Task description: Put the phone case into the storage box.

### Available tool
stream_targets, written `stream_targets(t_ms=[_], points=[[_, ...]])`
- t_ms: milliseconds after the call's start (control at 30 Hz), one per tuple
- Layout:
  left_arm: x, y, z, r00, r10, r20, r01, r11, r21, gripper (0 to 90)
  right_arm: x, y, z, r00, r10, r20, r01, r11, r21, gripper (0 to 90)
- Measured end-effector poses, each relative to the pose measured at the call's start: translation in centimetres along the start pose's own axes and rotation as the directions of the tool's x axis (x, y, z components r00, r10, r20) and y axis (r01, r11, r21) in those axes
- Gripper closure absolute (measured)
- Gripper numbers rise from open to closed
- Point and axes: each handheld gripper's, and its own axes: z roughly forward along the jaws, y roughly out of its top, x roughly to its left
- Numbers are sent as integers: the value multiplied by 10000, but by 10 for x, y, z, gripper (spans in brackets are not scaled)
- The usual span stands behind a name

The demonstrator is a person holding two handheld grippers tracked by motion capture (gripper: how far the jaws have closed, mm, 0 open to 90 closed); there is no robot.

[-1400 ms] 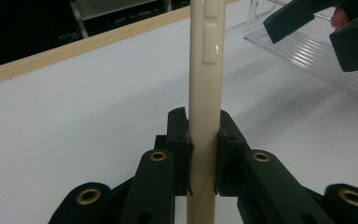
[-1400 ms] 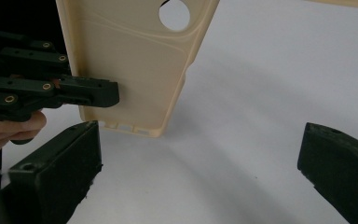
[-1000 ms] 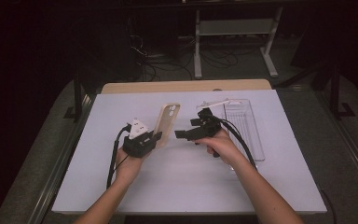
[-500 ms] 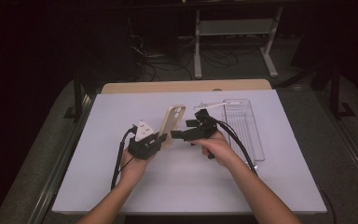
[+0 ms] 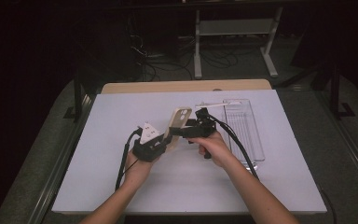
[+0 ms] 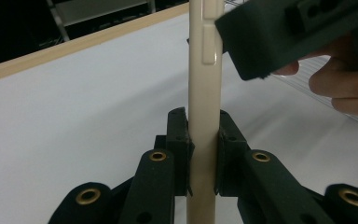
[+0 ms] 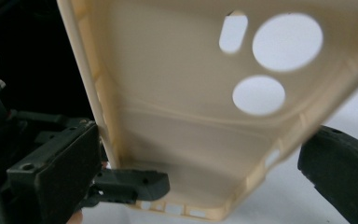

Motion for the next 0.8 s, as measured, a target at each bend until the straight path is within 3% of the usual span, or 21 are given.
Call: stream_targets(t_ms=[433, 800], points=[[-9, 0, 2, 9997, 120, 214, -121, 9999, 35, 789, 0, -1, 3, 9996, 217, -176, -221, 9994, -256, 0], [-11, -1, 4, 9995, 207, 254, -208, 9998, 32, 789, 0, -1, 3, 9994, 314, -157, -315, 9995, -52, 26]])
